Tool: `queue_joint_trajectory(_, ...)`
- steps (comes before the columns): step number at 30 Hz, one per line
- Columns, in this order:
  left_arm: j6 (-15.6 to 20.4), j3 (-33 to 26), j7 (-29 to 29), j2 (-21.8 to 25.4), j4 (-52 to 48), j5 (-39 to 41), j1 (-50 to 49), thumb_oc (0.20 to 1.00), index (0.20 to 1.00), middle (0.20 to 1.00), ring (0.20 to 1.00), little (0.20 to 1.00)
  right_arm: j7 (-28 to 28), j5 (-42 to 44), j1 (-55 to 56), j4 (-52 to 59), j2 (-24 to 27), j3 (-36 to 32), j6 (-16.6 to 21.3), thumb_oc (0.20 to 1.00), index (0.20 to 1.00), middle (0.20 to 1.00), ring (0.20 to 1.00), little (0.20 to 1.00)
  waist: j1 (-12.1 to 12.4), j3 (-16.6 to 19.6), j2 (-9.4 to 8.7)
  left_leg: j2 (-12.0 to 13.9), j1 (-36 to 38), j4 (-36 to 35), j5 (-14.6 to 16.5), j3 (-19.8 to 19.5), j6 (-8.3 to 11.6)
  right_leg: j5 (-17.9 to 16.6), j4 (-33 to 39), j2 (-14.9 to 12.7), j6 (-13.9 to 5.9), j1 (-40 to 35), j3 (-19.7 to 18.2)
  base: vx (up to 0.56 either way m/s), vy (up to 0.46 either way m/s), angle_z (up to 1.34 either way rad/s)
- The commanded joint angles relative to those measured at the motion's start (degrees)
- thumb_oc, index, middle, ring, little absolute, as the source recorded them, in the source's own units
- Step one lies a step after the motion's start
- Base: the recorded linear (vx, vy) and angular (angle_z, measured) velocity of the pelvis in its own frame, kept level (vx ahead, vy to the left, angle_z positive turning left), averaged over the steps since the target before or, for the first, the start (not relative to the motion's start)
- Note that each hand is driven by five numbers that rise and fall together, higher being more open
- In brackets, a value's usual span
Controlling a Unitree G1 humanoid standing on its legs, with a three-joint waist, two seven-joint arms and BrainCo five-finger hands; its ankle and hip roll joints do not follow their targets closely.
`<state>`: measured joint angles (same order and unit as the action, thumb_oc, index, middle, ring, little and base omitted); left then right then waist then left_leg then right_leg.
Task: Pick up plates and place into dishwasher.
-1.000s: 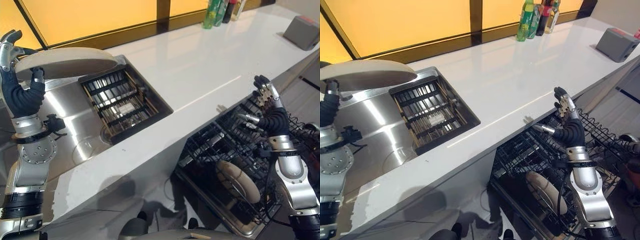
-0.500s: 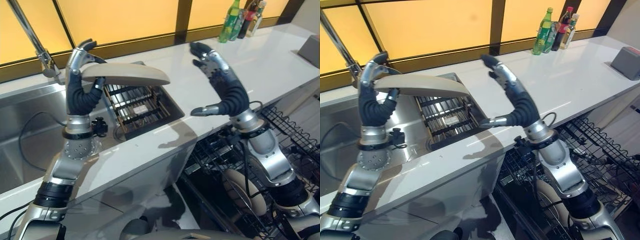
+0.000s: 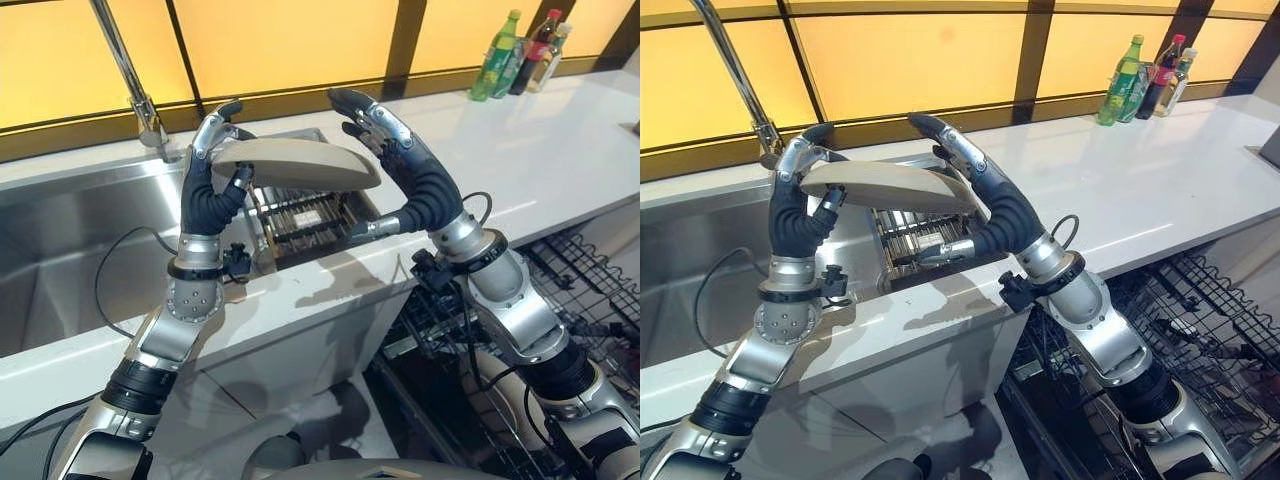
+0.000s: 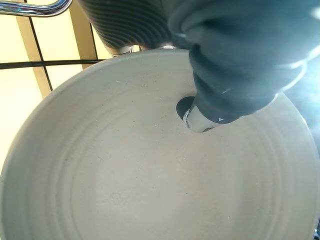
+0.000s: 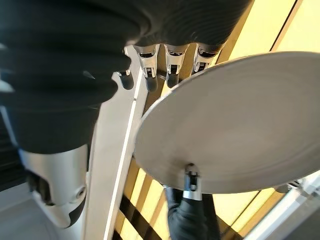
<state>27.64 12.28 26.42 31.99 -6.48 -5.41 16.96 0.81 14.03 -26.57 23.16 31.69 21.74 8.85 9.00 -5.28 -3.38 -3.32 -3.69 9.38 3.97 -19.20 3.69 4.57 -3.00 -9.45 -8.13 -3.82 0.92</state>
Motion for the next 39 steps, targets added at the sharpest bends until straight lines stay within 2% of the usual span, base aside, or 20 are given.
queue_joint_trajectory(1, 0.38, -0.52, 0.90, 0.36, -3.04, 1.68, 5.57, 0.200, 0.200, 0.200, 0.200, 0.200, -4.75, -11.91, -3.40, 0.24, 0.09, 1.45, -2.98, 1.000, 1.000, 1.000, 1.000, 1.000, 0.60, 4.30, -0.34, -1.46, 2.57, -3.90, 1.20, 0.34, -2.13, -3.25, -2.30, 0.55, -0.61, 2.47, -0.71, 0.00, -0.092, 0.07)
queue_joint_trajectory(3, -0.54, -0.99, 1.46, 1.42, -3.97, 2.08, 5.84, 0.200, 0.200, 0.200, 0.200, 0.200, -4.91, -17.64, -4.35, 0.16, 3.06, 1.79, -5.53, 1.000, 1.000, 1.000, 1.000, 1.000, 0.48, 4.51, -0.27, -0.82, 2.74, -4.35, 0.93, 0.47, -1.71, -3.22, -1.58, 0.74, -0.52, 2.08, -0.61, 0.00, -0.076, 0.05)
queue_joint_trajectory(7, -0.60, -1.82, 1.87, 2.63, -5.47, 2.74, 6.28, 0.200, 0.200, 0.200, 0.200, 0.200, -3.77, -15.75, -4.68, 1.82, 7.11, 1.89, -8.35, 1.000, 1.000, 1.000, 1.000, 1.000, 0.36, 4.62, -0.44, 0.39, 2.83, -5.12, 0.64, 0.52, -0.94, -3.19, -0.51, 0.79, -0.44, 1.46, -0.22, -0.01, -0.059, 0.09)
queue_joint_trajectory(17, -0.46, -0.52, -1.60, 1.87, -7.76, 4.73, 6.52, 0.200, 0.200, 0.200, 0.200, 0.200, -4.28, -15.82, -8.62, 0.88, 5.77, 4.62, -12.06, 1.000, 1.000, 1.000, 1.000, 1.000, 1.78, 4.47, -0.42, 1.21, 3.18, -5.69, 0.47, -0.49, 0.07, -2.94, -0.04, 0.19, -0.29, 0.59, 1.74, 0.00, -0.006, 0.11)
queue_joint_trajectory(18, -0.63, -0.39, -1.88, 1.95, -7.72, 5.31, 6.43, 0.200, 0.200, 0.200, 0.200, 0.200, -4.87, -15.93, -8.79, 0.79, 5.89, 4.79, -11.83, 0.853, 0.853, 0.853, 0.853, 0.853, 1.88, 4.52, -0.40, 1.28, 3.26, -5.70, 0.51, -0.44, 0.11, -2.97, 0.01, 0.03, -0.38, 0.49, 1.86, 0.00, 0.000, 0.00)
queue_joint_trajectory(19, -0.68, -0.26, -1.93, 1.98, -7.61, 5.35, 6.33, 0.200, 0.200, 0.200, 0.200, 0.200, -5.31, -15.88, -8.77, 0.80, 5.86, 4.78, -11.64, 0.746, 0.746, 0.746, 0.746, 0.746, 1.94, 4.55, -0.39, 1.31, 3.35, -5.71, 0.57, -0.37, 0.11, -2.97, 0.02, -0.12, -0.44, 0.41, 1.99, 0.00, 0.000, 0.00)
queue_joint_trajectory(20, -0.57, -0.18, -1.89, 1.99, -7.41, 5.46, 6.26, 0.200, 0.200, 0.200, 0.200, 0.200, -5.44, -15.81, -8.76, 0.84, 5.77, 4.68, -11.52, 0.699, 0.699, 0.699, 0.699, 0.699, 1.95, 4.57, -0.36, 1.32, 3.40, -5.73, 0.61, -0.35, 0.09, -2.95, -0.02, -0.20, -0.47, 0.40, 2.05, 0.00, 0.000, 0.00)
queue_joint_trajectory(21, -0.29, -0.13, -1.90, 1.93, -6.95, 5.82, 6.08, 0.200, 0.200, 0.200, 0.200, 0.200, -5.74, -15.57, -8.77, 0.93, 5.47, 4.36, -11.31, 0.595, 0.595, 0.595, 0.595, 0.595, 1.96, 4.58, -0.29, 1.32, 3.48, -5.70, 0.72, -0.33, 0.06, -2.89, -0.17, -0.33, -0.51, 0.45, 2.11, 0.00, 0.000, 0.00)
queue_joint_trajectory(22, -0.23, -0.15, -1.97, 1.87, -6.85, 6.02, 6.00, 0.200, 0.200, 0.200, 0.200, 0.200, -6.11, -15.51, -8.75, 0.98, 5.32, 4.23, -11.22, 0.379, 0.379, 0.379, 0.379, 0.379, 1.97, 4.58, -0.28, 1.30, 3.51, -5.65, 0.78, -0.34, 0.03, -2.86, -0.24, -0.38, -0.53, 0.47, 2.13, 0.03, 0.041, 0.02)
queue_joint_trajectory(23, -0.02, -0.09, -2.15, 1.58, -6.60, 6.18, 5.75, 0.200, 0.200, 0.200, 0.200, 0.200, -7.08, -15.47, -8.70, 1.05, 4.86, 3.89, -10.99, 0.200, 0.200, 0.200, 0.200, 0.200, 1.98, 4.62, -0.24, 1.22, 3.55, -5.53, 0.92, -0.33, -0.09, -2.83, -0.37, -0.48, -0.55, 0.48, 2.05, 0.02, 0.034, 0.01)
queue_joint_trajectory(29, 1.21, -0.47, -3.08, 0.38, -6.59, 6.39, 4.35, 0.200, 0.200, 0.200, 0.200, 0.200, -10.04, -14.88, -8.23, 0.92, 2.66, 1.85, -9.86, 0.200, 0.200, 0.200, 0.200, 0.200, 2.00, 4.35, -0.03, 0.91, 3.69, -4.75, 1.75, -0.28, -0.52, -2.77, -1.01, -1.00, -0.71, 0.83, 1.63, 0.00, 0.006, 0.00)
queue_joint_trajectory(39, 1.03, -0.26, -3.08, 0.22, -6.49, 6.69, 3.87, 0.200, 0.200, 0.200, 0.200, 0.200, -9.97, -14.63, -6.04, 1.72, 3.02, 0.47, -9.22, 0.200, 0.200, 0.200, 0.200, 0.200, 1.16, 4.55, 0.03, 1.05, 4.14, -4.65, 2.14, 0.36, -0.85, -2.93, -0.91, -1.24, -0.99, 0.80, 1.06, 0.00, 0.000, 0.00)
